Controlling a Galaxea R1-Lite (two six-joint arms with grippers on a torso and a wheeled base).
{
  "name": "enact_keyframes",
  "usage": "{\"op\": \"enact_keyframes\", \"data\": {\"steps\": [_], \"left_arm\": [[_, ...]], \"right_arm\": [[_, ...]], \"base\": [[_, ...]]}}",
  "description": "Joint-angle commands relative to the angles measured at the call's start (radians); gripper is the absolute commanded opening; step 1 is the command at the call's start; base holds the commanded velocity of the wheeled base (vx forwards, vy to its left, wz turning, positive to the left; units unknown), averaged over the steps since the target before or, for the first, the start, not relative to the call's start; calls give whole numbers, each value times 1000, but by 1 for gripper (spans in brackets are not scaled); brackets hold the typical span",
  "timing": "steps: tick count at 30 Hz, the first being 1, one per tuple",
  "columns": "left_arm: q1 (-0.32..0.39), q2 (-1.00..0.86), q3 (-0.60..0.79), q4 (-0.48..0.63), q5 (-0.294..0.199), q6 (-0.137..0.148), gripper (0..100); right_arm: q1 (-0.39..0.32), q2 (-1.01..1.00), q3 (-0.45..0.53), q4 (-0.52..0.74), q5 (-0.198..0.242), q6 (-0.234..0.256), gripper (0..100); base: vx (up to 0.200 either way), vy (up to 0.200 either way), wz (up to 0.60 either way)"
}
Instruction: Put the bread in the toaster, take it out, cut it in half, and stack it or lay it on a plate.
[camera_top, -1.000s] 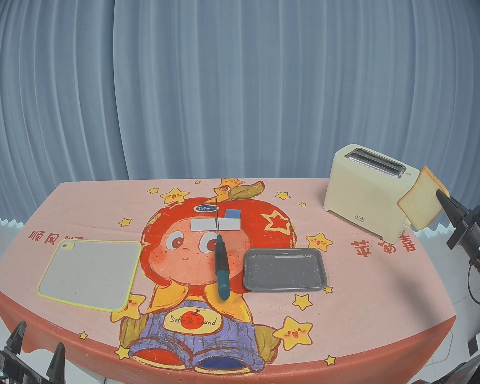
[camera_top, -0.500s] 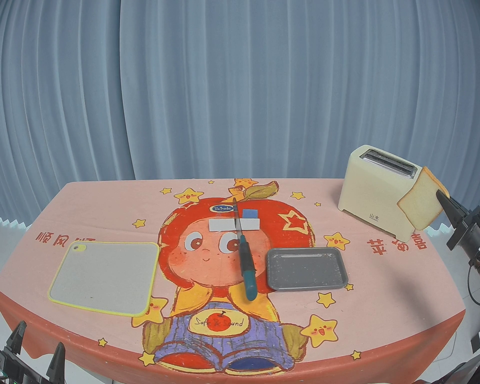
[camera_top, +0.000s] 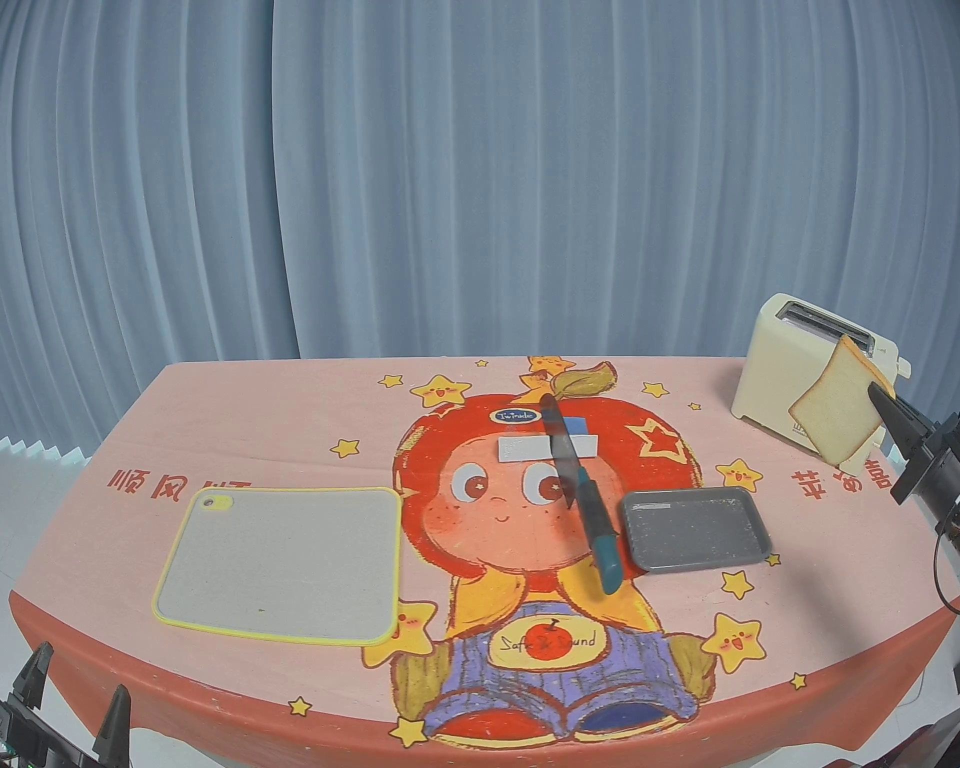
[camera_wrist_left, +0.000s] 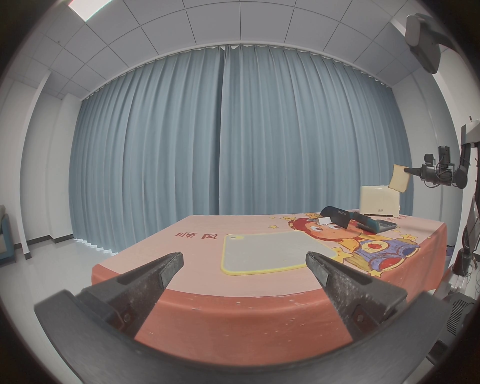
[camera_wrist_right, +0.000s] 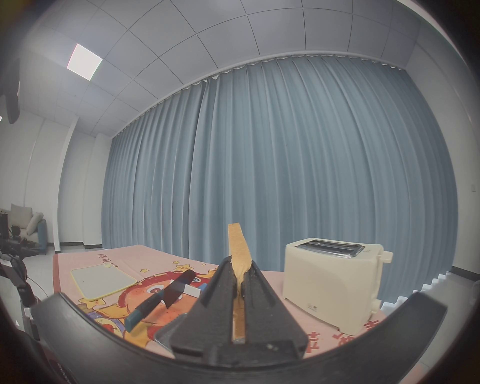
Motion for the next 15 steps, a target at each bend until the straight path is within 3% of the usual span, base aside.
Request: {"op": "enact_keyframes", "data": {"steps": [1, 15], "left_arm": [[0, 0, 18, 0, 0, 0, 100], [0, 0, 18, 0, 0, 0, 100]], "right_arm": [[2, 2, 0, -1, 2, 0, 0], [51, 1, 12, -1, 0, 2, 0]], "base": [[0, 200, 0], [0, 200, 0]]}}
